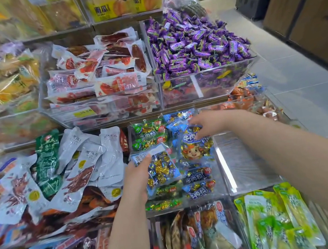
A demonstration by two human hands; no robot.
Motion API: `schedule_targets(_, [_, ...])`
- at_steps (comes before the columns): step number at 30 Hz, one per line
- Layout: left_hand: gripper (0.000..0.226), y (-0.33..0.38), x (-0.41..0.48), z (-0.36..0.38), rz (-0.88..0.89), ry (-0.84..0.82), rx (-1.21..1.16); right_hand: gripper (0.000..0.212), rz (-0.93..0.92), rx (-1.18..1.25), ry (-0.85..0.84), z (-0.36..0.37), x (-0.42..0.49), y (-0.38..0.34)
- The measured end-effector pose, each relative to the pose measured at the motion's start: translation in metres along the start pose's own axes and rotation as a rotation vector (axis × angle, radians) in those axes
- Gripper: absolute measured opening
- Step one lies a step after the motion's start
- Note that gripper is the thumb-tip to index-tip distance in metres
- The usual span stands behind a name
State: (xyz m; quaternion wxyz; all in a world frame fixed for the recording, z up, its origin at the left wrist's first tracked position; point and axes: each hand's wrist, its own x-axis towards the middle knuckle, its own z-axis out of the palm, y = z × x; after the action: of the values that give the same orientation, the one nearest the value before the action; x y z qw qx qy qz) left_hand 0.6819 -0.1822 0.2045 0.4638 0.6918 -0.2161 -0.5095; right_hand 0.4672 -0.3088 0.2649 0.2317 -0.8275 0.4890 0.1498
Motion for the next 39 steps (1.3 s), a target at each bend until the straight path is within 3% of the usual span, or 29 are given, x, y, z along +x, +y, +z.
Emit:
schedule_targets(4, [0.067, -0.003, 0.003, -0.009, -0.014, 0.065, 0.009, 0.056, 0.016, -0.245, -0.107, 0.018, 0.026, -0.011])
schedule_targets(9, [0.060, -0.004, 0.008, -0.018, -0.015, 0.064, 0.018, 0.044, -0.089, -0.296, 0.143, 0.022, 0.034, -0.010])
schedule_targets(14, [0.067, -0.001, 0.007, -0.017, -0.022, 0.017, -0.001, 0.039, -0.177, -0.091, 0.197, 0.027, 0.037, -0.005])
schedule_targets(17, [0.051, 0.001, 0.007, -0.018, -0.040, 0.004, 0.018, 0.036, -0.193, 0.209, 0.139, 0.037, 0.036, -0.003])
schedule_targets(19, [0.030, 0.001, 0.007, -0.019, -0.042, -0.015, 0.027, 0.034, -0.178, 0.106, 0.143, 0.040, 0.038, -0.003])
schedule_targets(20, [0.030, 0.000, 0.009, -0.020, -0.042, -0.027, 0.028, 0.034, -0.166, -0.036, 0.164, 0.040, 0.039, -0.005])
schedule_targets(23, [0.040, 0.002, 0.008, -0.019, -0.031, -0.032, 0.052, 0.049, -0.089, -0.348, 0.298, 0.055, 0.037, -0.015])
schedule_targets(26, [0.061, 0.000, 0.010, -0.018, -0.028, -0.044, 0.067, 0.100, -0.110, -0.386, 0.390, 0.086, 0.026, -0.025])
schedule_targets(27, [0.055, -0.001, 0.011, -0.018, -0.030, -0.037, 0.081, 0.110, -0.130, -0.437, 0.388, 0.093, 0.025, -0.025])
schedule_targets(30, [0.017, 0.001, 0.010, -0.016, -0.007, -0.056, 0.094, 0.122, -0.066, -0.470, 0.352, 0.088, 0.037, -0.018])
schedule_targets(33, [0.033, 0.002, 0.009, -0.013, 0.008, -0.072, 0.107, 0.128, -0.008, -0.370, 0.274, 0.074, 0.050, -0.012])
schedule_targets(36, [0.055, -0.001, 0.012, -0.012, 0.017, -0.077, 0.094, 0.126, 0.000, -0.435, 0.357, 0.091, 0.046, -0.013])
schedule_targets(39, [0.051, -0.003, 0.014, -0.009, 0.016, -0.082, 0.127, 0.124, 0.025, -0.463, 0.379, 0.104, 0.046, -0.013])
